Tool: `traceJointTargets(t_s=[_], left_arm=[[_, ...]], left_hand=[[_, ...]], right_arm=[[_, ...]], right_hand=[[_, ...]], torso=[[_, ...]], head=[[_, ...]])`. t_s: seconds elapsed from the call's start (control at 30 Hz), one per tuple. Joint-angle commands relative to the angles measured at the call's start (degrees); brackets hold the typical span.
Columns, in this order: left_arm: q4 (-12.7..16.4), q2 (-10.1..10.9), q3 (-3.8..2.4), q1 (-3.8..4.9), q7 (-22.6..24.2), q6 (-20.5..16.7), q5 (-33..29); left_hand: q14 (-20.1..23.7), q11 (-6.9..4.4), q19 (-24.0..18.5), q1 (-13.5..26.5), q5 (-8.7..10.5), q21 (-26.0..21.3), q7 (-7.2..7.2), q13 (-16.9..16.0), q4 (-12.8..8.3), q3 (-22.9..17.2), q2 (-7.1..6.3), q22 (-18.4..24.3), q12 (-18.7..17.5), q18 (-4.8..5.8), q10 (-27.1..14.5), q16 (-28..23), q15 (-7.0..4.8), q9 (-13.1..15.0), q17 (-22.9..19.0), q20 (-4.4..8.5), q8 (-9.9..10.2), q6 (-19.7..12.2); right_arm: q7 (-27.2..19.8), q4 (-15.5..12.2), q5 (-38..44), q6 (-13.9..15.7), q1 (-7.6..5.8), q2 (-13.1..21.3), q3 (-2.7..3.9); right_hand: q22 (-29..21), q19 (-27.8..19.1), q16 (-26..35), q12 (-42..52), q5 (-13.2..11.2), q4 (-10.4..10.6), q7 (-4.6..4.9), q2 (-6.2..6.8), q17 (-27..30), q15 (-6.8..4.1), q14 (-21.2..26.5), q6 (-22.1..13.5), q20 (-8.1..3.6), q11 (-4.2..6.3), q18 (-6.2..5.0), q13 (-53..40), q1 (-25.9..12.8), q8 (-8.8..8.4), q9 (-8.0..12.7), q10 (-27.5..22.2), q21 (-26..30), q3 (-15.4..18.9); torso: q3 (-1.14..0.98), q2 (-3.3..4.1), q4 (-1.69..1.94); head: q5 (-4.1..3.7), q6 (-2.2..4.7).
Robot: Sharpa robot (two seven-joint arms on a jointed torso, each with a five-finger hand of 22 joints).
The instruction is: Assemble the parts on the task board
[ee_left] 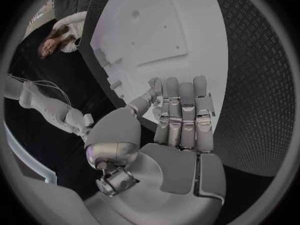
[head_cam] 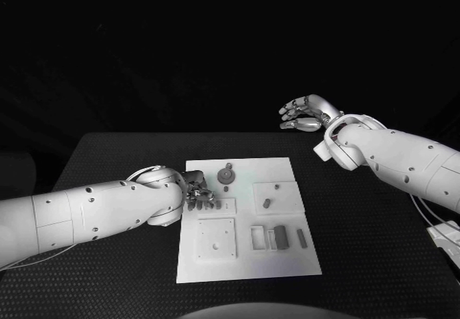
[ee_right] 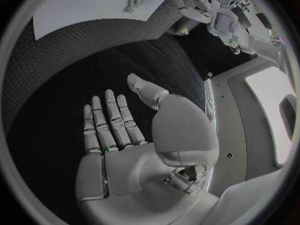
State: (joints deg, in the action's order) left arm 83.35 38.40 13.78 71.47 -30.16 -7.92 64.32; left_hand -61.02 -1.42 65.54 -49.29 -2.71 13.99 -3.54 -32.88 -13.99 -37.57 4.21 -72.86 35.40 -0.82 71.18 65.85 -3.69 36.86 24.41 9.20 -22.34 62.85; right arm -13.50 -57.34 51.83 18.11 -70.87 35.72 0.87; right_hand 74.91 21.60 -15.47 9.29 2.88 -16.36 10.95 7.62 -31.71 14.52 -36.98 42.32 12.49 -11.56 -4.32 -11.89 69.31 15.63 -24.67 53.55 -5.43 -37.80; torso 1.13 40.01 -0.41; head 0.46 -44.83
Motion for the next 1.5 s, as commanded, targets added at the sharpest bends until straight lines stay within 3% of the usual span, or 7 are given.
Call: traceJointTargets(t_s=[0.03, 1.17, 1.5], left_arm=[[-0.24, -0.11, -0.02, -0.25, -1.34, 1.62, 2.34], [-1.74, -0.31, -0.02, -0.74, -3.52, 1.72, 5.28], [-1.64, -0.35, -0.03, -0.88, -3.28, 2.53, 4.99]], left_hand=[[-0.56, -0.80, 0.52, 0.15, -0.18, 0.27, 0.18, -0.04, 0.04, -0.20, -0.12, -0.17, 0.09, 0.04, 1.29, 0.38, -0.03, 0.05, 0.14, 0.00, -0.20, 0.46], [-1.96, -1.38, 2.27, 0.39, -0.20, 2.67, 0.51, -1.36, -0.05, -0.29, -0.75, -3.37, 1.82, 0.07, 2.09, 3.88, -1.53, -0.16, 1.41, 1.36, -0.16, 0.98], [-1.88, -1.41, 2.43, 1.00, -0.20, 3.15, 0.54, -1.49, 0.60, -0.04, -1.51, -3.43, 1.97, 0.17, 2.08, 4.62, -1.79, -0.20, 1.47, 1.61, -0.16, 1.10]], right_arm=[[-0.51, -0.09, 0.15, -0.72, 0.01, -0.03, 0.02], [-0.52, -0.01, 0.15, -0.72, 0.02, -0.02, 0.02], [-0.52, 0.05, 0.15, -0.78, 0.02, -0.09, 0.02]], right_hand=[[1.55, -0.44, 0.23, 0.17, -0.04, 0.04, 2.24, -0.14, 0.06, -0.01, 0.57, -0.41, -0.12, 0.03, 0.75, 0.07, -0.57, 0.21, 0.09, -0.41, -0.22, 0.21], [1.55, -0.50, 0.21, 0.22, -0.04, 0.01, 2.24, -0.14, 0.06, 0.00, 0.63, -0.44, -0.16, 0.04, 0.80, 0.15, -0.59, 0.27, 0.11, -0.42, -0.31, 0.17], [1.55, -0.52, 0.21, 0.23, -0.04, 0.01, 2.24, -0.14, 0.06, 0.00, 0.64, -0.45, -0.17, 0.03, 0.82, 0.17, -0.59, 0.29, 0.11, -0.43, -0.33, 0.16]], torso=[[-0.03, 0.00, 0.02], [-0.04, 0.01, -0.01], [-0.03, 0.01, -0.03]], head=[[0.03, -0.15], [0.22, -0.40], [0.14, -0.53]])
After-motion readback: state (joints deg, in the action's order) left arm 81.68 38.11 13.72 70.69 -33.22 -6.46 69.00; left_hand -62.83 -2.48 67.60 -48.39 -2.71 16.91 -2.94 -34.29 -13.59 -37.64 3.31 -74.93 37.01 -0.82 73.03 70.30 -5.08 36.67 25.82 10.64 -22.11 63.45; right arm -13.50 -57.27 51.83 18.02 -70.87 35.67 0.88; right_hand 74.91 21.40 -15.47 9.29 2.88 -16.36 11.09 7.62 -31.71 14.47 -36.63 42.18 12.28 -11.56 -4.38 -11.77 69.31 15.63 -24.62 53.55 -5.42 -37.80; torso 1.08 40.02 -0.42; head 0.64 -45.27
